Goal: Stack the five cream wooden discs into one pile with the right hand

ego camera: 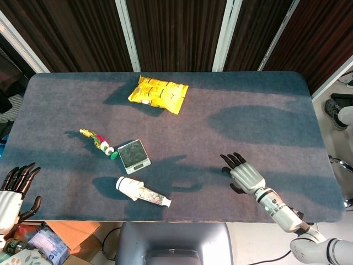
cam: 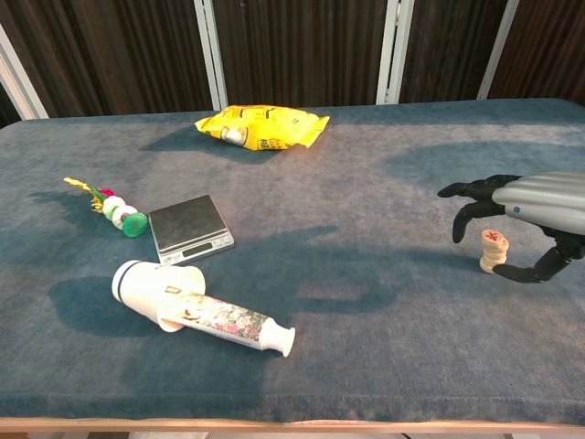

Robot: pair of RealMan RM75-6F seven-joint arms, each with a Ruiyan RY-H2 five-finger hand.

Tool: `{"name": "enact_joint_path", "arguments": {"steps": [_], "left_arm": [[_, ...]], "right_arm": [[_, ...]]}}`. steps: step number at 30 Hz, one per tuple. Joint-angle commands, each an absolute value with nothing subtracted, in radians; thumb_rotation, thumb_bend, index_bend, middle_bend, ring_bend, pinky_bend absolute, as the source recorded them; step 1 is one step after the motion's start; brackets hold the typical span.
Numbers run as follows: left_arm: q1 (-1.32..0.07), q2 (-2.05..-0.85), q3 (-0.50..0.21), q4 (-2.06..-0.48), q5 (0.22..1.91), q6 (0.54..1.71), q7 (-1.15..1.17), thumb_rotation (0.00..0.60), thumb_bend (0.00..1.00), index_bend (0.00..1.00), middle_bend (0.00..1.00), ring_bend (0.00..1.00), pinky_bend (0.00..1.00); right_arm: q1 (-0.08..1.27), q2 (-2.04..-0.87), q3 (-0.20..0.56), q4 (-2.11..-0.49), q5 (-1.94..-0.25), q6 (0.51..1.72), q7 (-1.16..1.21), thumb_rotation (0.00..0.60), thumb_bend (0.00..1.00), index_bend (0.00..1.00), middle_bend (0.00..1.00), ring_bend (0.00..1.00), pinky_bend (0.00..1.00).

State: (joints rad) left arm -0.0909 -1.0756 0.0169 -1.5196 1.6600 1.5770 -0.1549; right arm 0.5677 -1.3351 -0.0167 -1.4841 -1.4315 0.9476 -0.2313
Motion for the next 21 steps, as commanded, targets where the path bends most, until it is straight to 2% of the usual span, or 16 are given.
{"name": "enact_joint_path", "arguments": {"steps": [1, 21], "left_arm": [[-0.091, -1.075, 0.017, -1.519, 1.66, 1.575, -0.156, 0.6, 0.5, 0.0, 0.0, 0.0, 0.0], [-0.09, -1.077, 0.019, -1.522, 1.664, 1.577, -0.146, 0.6, 0.5, 0.0, 0.0, 0.0, 0.0]], "right_arm": [[0.56, -1.334, -0.022, -1.489, -1.435, 0.959, -0.257, 0.6, 0.5, 0.44, 0.01, 0.0, 0.0], [0.535, -1.324, -0.027, -1.479, -1.414, 0.964, -0.297, 0.6, 0.5, 0.44, 0.01, 0.0, 0.0]]}}
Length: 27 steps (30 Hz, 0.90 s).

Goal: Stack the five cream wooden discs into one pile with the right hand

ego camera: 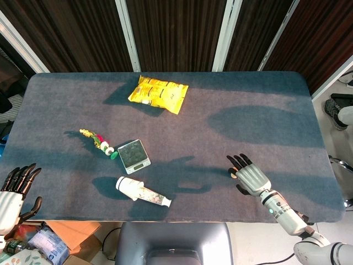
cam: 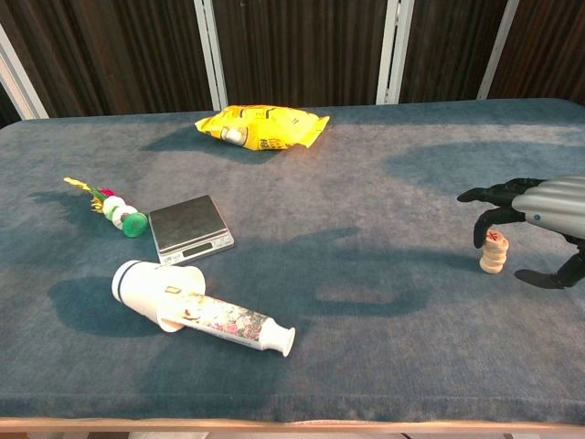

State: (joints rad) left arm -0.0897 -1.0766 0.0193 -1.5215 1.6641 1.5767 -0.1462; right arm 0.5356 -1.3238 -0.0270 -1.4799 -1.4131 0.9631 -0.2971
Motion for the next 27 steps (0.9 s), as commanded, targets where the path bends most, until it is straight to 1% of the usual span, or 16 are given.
{"name": "enact_joint_path", "arguments": {"steps": [1, 15, 23, 27], "left_arm": [[-0.09, -1.076, 0.019, -1.522, 1.664, 1.577, -0.146, 0.6, 0.5, 0.0, 0.0, 0.0, 0.0], [-0.09, -1.077, 0.019, -1.523, 1.664, 1.575, -0.142, 0.6, 0.5, 0.0, 0.0, 0.0, 0.0], [-0.09, -1.076, 0.019, -1.523, 1.663, 1.575, -0.144, 0.6, 0.5, 0.0, 0.0, 0.0, 0.0], [-0.09, -1.076, 0.019, -1.523, 1.664, 1.574, -0.145, 0.6, 0.5, 0.0, 0.0, 0.0, 0.0]], "right_arm": [[0.533, -1.323, -0.028, -1.479, -1.414, 0.965, -0.297, 0.6, 0.5, 0.44, 0.01, 0.0, 0.0], [0.524, -1.312, -0.027, -1.482, -1.412, 0.966, -0.297, 0.6, 0.5, 0.44, 0.01, 0.0, 0.0], [0.514, -1.32, -0.015, -1.465, -1.435, 1.004, -0.26, 0.6, 0.5, 0.4, 0.01, 0.0, 0.0], [0.521, -1.327, 0.004, -1.453, -1.414, 0.994, -0.245, 0.6, 0.5, 0.38, 0.01, 0.0, 0.0]]}}
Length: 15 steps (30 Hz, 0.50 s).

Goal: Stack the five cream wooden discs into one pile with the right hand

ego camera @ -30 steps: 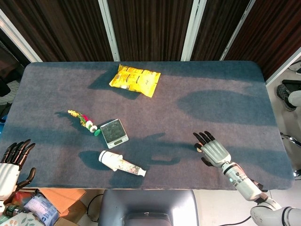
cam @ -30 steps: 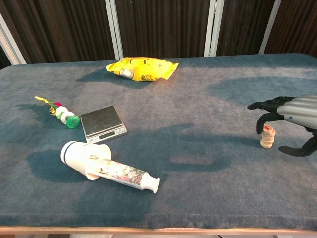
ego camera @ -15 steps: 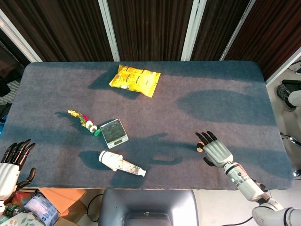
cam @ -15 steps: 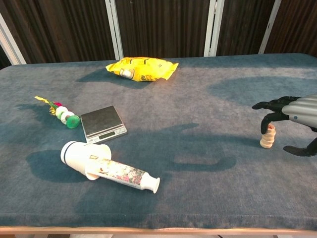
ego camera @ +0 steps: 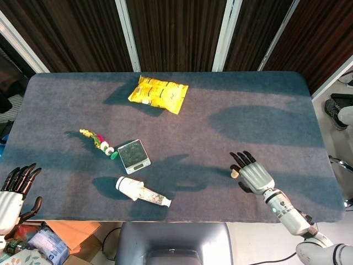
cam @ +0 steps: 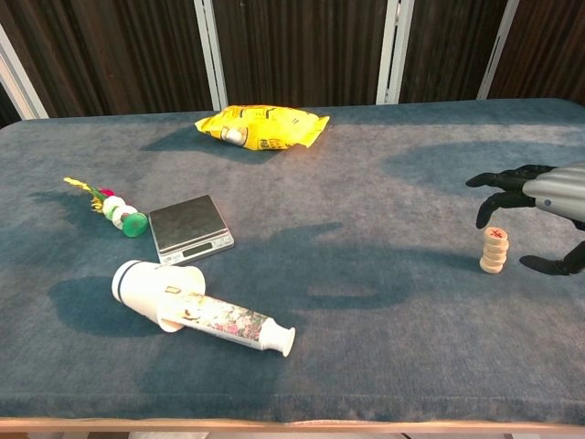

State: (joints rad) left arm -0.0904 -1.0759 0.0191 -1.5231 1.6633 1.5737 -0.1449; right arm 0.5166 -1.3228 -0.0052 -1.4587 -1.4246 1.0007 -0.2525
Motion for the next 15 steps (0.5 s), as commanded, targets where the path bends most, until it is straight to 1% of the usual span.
{"name": "enact_joint_path", "arguments": {"steps": [1, 8, 15], "left_arm": [[-0.09, -1.076, 0.02, -1.523, 1.665, 1.574, -0.144, 0.6, 0.5, 0.0, 0.0, 0.0, 0.0], [-0.088, -1.076, 0.019, -1.523, 1.662, 1.576, -0.143, 0.6, 0.5, 0.0, 0.0, 0.0, 0.0], [-0.089, -1.076, 0.019, -1.524, 1.664, 1.575, -0.143, 0.6, 0.5, 0.0, 0.0, 0.0, 0.0]], "right_arm": [[0.525, -1.33, 0.009, -1.449, -1.406, 0.985, -0.243, 0.6, 0.5, 0.38, 0.01, 0.0, 0.0], [0.533, -1.342, 0.004, -1.432, -1.385, 0.95, -0.27, 0.6, 0.5, 0.4, 0.01, 0.0, 0.0], [0.521, -1.33, -0.004, -1.444, -1.388, 0.966, -0.29, 0.6, 0.5, 0.41, 0.01, 0.0, 0.0]]}}
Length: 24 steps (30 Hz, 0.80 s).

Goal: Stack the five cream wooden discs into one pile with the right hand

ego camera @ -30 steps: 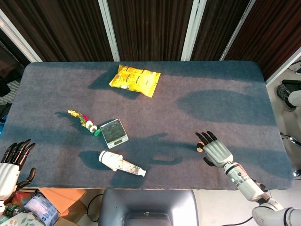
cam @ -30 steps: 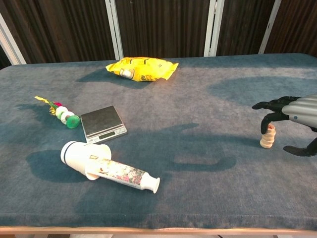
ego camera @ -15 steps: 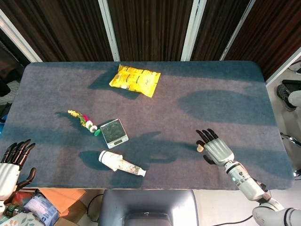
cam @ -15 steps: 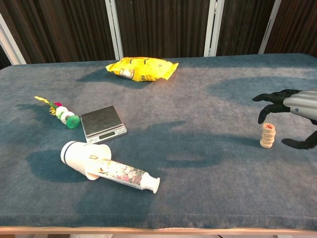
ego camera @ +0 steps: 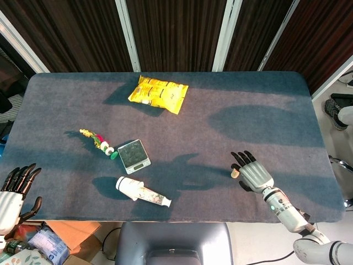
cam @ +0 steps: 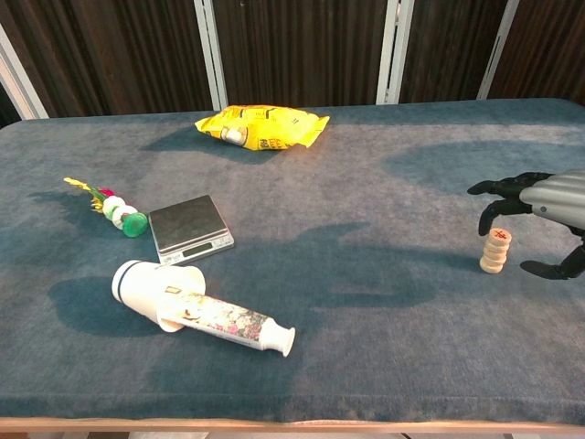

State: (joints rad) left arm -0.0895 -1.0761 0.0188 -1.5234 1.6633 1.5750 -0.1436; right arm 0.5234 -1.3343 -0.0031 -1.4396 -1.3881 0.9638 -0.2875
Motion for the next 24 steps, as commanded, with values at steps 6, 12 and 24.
{"name": "enact_joint_path", "arguments": {"steps": [6, 12, 24], "left_arm": [[-0.09, -1.077, 0.019, -1.524, 1.665, 1.575, -0.142, 0.6, 0.5, 0.0, 0.0, 0.0, 0.0], [-0.09, -1.076, 0.019, -1.524, 1.663, 1.574, -0.142, 0.6, 0.5, 0.0, 0.0, 0.0, 0.0], [-0.086, -1.08, 0.018, -1.522, 1.669, 1.585, -0.135, 0.6, 0.5, 0.0, 0.0, 0.0, 0.0]], "right_arm": [[0.519, -1.324, 0.003, -1.455, -1.388, 0.976, -0.285, 0.6, 0.5, 0.38, 0.01, 0.0, 0.0], [0.506, -1.32, 0.017, -1.466, -1.399, 1.021, -0.264, 0.6, 0.49, 0.24, 0.0, 0.0, 0.0], [0.191, -1.137, -0.069, -1.728, -1.429, 1.462, -0.246, 0.6, 0.27, 0.0, 0.0, 0.0, 0.0]]}}
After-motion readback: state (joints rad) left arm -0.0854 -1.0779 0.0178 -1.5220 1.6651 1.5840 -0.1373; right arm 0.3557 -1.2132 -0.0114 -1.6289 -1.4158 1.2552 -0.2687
